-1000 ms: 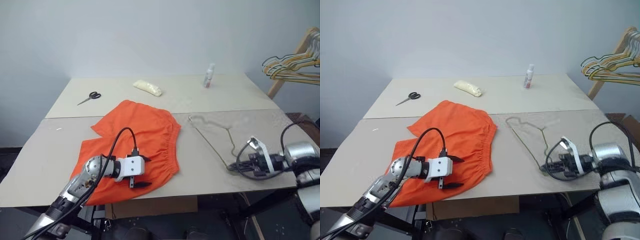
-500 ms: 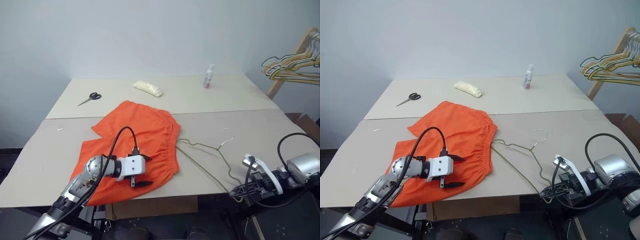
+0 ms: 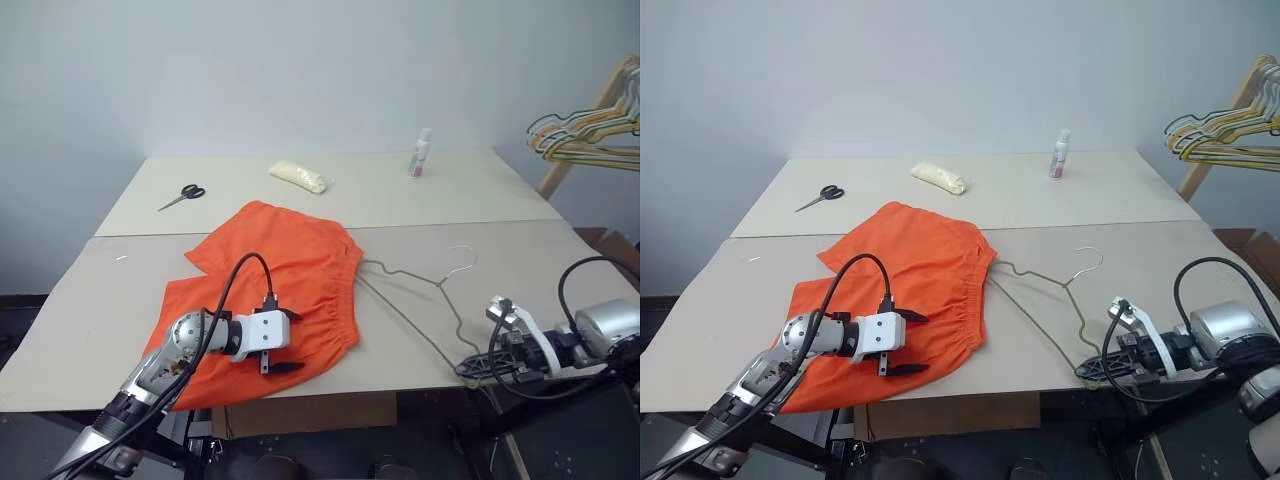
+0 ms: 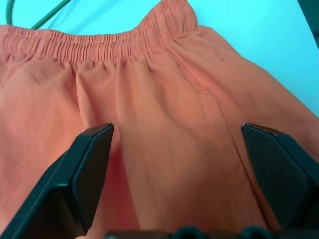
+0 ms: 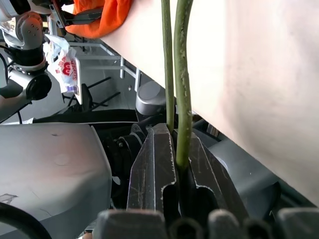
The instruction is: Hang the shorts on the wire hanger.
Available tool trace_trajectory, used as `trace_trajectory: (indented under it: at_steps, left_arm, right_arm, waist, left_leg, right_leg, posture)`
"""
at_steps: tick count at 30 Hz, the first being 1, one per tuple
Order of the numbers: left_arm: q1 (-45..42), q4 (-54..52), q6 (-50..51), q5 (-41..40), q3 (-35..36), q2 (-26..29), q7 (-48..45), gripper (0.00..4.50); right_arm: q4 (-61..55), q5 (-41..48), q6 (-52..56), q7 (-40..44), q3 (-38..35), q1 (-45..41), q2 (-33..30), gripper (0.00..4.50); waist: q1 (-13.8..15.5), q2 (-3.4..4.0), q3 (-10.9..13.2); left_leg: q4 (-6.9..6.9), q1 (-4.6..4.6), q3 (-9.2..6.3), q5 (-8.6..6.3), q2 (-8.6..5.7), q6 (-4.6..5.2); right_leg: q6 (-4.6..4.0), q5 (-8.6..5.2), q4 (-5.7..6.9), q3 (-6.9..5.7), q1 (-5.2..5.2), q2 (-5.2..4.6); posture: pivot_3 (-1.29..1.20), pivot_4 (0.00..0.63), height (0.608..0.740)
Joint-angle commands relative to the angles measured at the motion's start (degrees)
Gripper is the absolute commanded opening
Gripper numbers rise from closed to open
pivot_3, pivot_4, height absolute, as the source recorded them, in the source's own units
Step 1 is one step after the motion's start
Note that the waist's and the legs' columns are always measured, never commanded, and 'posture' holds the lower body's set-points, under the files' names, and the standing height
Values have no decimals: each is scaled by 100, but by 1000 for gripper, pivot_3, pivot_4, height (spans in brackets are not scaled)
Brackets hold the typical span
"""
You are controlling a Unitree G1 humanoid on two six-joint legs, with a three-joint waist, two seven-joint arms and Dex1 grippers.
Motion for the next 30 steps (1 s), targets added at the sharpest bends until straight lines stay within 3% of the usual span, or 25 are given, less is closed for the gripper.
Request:
trace_trajectory:
  at_steps: [1, 7, 15, 22, 30]
  left_arm:
    - [-55, -133, -64, -81, 148, 46, 25, 4454]
    - [-16, -166, -54, -65, 135, 66, 23, 4454]
    - [-44, -136, -77, -73, 99, 44, -21, 4454]
    - [-71, -105, -98, -48, 75, 19, -26, 4454]
    - [-39, -131, -106, -52, 51, 10, -43, 4454]
  right_arm:
    - [-253, 191, -64, 299, -55, -57, -80, 0]
    - [-475, 308, -135, 299, 46, -11, -166, 0]
    - [551, -305, 5, 299, -90, -647, 655, 0]
    - [564, -409, -63, 299, 111, -897, 984, 0]
    - [2419, -1411, -211, 142, -660, -1770, 2051, 0]
  waist:
    - [15, 0, 0]
    - [25, 0, 0]
    - [3, -2, -3]
    - [31, -2, -3]
    - [-38, 1, -4]
  left_leg:
    - [0, 0, 0, 0, 0, 0]
    - [0, -2, -1, -1, 0, 1]
    - [1, 2, 3, -1, 1, 1]
    - [1, -11, -3, -1, -3, 1]
    - [1, -5, 1, 0, -5, 0]
  right_leg:
    - [0, 0, 0, 0, 0, 0]
    - [0, 0, -1, -1, 0, -1]
    - [0, 0, 3, 2, 1, 3]
    - [0, 0, 0, -4, -7, -2]
    - [0, 1, 8, 2, -7, 3]
  posture:
    - [142, 0, 740]
    - [143, 0, 740]
    - [137, 0, 740]
    - [145, 0, 740]
    - [141, 0, 740]
